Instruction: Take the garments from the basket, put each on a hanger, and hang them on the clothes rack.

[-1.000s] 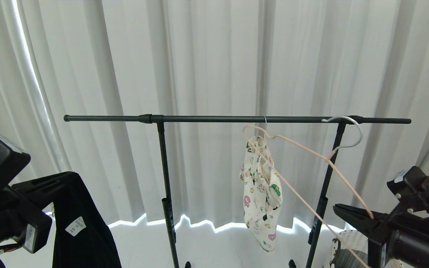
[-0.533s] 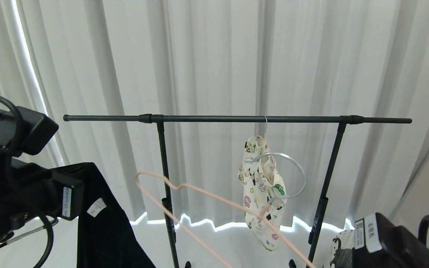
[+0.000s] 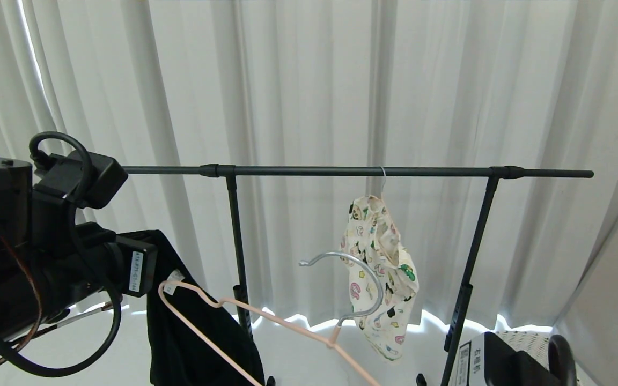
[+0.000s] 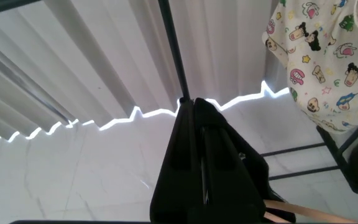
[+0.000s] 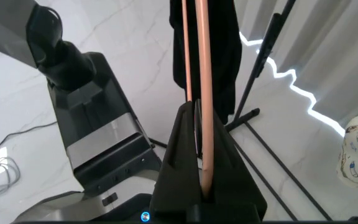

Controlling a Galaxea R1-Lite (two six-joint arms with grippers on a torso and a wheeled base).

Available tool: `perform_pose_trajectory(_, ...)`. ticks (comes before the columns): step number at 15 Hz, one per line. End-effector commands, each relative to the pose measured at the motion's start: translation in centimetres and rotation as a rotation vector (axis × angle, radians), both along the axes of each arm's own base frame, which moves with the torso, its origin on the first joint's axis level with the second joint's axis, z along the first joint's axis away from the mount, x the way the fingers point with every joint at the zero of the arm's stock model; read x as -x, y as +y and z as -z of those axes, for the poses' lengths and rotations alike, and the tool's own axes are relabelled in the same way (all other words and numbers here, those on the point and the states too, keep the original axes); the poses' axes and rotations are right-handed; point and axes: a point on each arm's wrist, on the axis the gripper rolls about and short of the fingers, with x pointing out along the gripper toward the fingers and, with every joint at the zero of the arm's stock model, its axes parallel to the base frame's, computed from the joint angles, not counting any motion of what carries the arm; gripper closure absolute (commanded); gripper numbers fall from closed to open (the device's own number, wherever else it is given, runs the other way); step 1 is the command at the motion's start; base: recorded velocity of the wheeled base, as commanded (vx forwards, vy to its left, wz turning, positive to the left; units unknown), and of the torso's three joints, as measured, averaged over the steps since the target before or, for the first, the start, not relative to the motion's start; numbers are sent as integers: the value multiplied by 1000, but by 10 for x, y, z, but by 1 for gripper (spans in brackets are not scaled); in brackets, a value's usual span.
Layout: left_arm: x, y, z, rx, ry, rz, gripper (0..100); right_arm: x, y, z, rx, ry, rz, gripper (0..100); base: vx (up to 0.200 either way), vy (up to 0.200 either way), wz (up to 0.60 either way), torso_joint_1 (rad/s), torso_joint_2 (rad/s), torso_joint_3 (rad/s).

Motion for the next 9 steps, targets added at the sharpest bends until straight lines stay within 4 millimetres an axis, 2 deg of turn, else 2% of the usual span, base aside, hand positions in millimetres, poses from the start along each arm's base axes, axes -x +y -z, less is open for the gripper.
perform_pose_trajectory(1,-1,0,1,0,3,-1,100,-2,6,3,14,11,5,100,0,0,0,0,0,0)
perform_pose_trajectory(9,0,-2,1,19,4,-2,100,-11,26,3,9,32,34,100,0,0,0,0,0,0)
